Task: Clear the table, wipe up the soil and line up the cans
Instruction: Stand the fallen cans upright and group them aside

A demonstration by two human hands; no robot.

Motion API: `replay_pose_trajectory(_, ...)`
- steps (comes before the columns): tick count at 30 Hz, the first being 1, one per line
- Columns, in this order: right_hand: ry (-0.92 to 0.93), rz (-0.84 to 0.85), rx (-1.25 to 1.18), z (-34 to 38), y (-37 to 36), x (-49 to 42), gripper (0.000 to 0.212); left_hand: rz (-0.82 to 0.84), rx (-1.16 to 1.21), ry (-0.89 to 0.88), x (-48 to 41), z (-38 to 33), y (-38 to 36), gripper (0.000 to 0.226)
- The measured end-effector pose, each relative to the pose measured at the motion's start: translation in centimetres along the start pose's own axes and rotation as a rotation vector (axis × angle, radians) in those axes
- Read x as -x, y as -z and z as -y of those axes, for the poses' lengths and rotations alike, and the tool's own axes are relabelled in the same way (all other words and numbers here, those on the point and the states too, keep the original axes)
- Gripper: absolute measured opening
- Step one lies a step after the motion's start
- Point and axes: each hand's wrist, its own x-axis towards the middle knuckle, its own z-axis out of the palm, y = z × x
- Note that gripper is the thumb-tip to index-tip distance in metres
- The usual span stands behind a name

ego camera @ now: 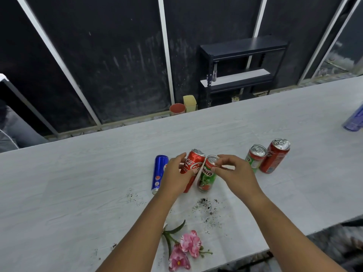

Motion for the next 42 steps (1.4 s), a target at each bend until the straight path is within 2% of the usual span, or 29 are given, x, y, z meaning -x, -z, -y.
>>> replay_pose_trajectory(4, 0.167, -0.005, 0.081, -0.1, -0.2, 0.6, 0.025, 0.004, 0.039, -0.041, 0.6, 0.7, -0.3, 0.071)
replay_pose_trajectory(7, 0.205, -0.010, 0.022, -0.8, -0.4, 1.2, 0.029, -0.004, 0.088, -0.068, 1.4, 1.3, -0.1, 0.067)
replay_pose_trajectory(9, 0.175, 0.020, -0.011, -1.5, -0.5, 1.3, 0.047, -0.003, 0.132, -0.062, 2.1, 1.4, 0.2, 0.068)
replay_pose_trajectory(13, 0.069, 0.063, -0.002, -3.4, -1.1, 1.1, 0.102, -0.028, 0.153, -0.057, 3.5, 1.9, 0.6, 0.071)
replay_pose_trajectory(15, 0.031, 0.025, 0.001, -4.3, -1.5, 0.8, 0.112, -0.027, 0.121, -0.078, 4.1, 2.1, 0.7, 0.073)
replay_pose_trajectory(20, -0.014, -0.036, 0.045, -5.6, -2.1, 0.1, 0.078, -0.031, 0.077, -0.025, 5.1, 1.8, 0.5, 0.077)
replay_pose_trajectory(26, -0.003, -0.040, 0.001, -6.4, -2.3, 0.6, 0.077, -0.037, 0.092, 0.015, 5.5, 1.3, 0.1, 0.087)
replay_pose_trajectory(33, 0.008, -0.203, -0.062, -6.6, 1.5, 3.0, 0.068, -0.043, 0.093, -0.007, 5.7, 0.8, -2.0, 0.070)
replay_pose_trajectory(42, -0.019, -0.449, -0.038, -8.5, 12.8, 4.8, 0.065, 0.218, 0.104, -0.097, 6.8, -4.3, -11.2, 0.068)
